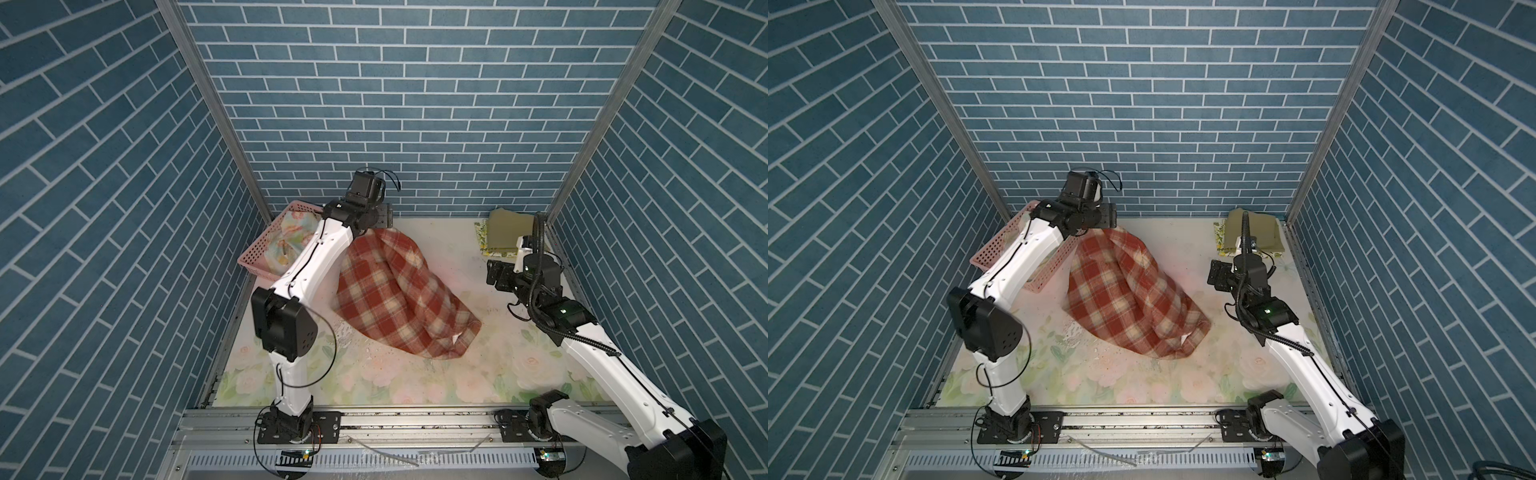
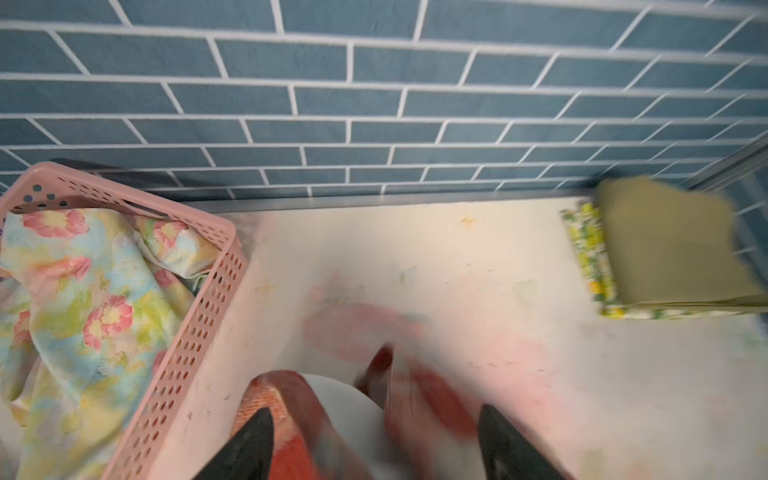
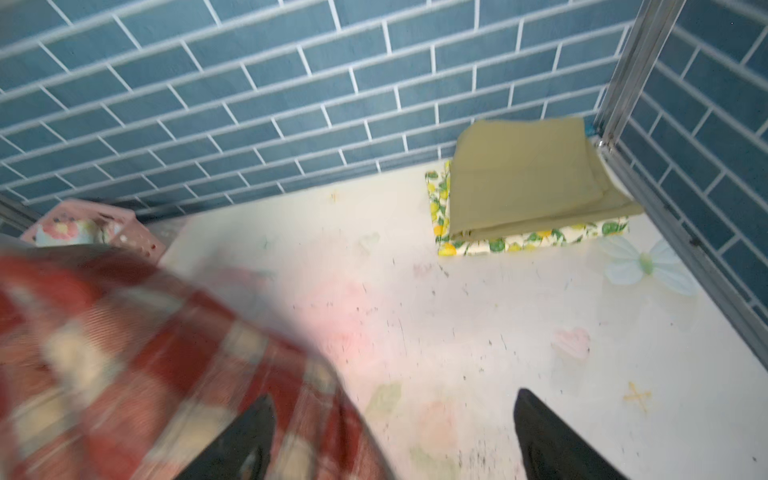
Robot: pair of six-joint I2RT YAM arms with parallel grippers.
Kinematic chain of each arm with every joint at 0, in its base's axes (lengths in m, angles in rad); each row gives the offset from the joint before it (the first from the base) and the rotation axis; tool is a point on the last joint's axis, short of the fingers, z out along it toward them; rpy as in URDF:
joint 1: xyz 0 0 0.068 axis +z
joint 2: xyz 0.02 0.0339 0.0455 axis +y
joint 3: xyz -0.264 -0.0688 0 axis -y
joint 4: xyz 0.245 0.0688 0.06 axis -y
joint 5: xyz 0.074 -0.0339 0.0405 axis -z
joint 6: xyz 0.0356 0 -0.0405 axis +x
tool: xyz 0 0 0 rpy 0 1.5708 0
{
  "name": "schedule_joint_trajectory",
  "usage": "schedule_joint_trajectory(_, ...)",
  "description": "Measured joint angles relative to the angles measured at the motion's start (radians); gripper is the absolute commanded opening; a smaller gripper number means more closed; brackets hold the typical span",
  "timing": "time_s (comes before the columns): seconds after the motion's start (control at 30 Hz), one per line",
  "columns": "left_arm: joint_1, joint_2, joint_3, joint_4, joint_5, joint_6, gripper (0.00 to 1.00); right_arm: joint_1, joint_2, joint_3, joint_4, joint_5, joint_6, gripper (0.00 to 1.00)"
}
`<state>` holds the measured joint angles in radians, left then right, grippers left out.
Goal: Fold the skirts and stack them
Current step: 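Lay the plaid skirt down with the left gripper while the right grasps its hem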
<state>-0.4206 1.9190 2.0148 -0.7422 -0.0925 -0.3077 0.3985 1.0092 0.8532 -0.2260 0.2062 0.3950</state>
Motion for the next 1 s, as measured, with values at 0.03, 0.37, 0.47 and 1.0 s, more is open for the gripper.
schedule_joint_trajectory(0.03, 0.005, 0.034, -0.002, -0.013, -0.006, -0.003, 0.88, 0.000, 0.013, 0.000, -0.017, -0.006, 0.000, 0.89)
schedule_joint_trajectory(0.37, -0.038, -0.198, -0.363, 0.026, -0.024, -0.021, 0.90, 0.064, 0.099, -0.093, -0.061, -0.171, -0.005, 0.84)
schedule_joint_trajectory(0.47, -0.045, -0.262, -0.452, 0.051, -0.029, -0.034, 0.89, 0.147, 0.131, -0.135, -0.037, -0.206, -0.014, 0.83)
schedule_joint_trajectory(1.0, 0.097, -0.294, -0.801, 0.163, 0.075, -0.185, 0.88, 0.521, 0.562, -0.075, 0.093, -0.078, -0.095, 0.47)
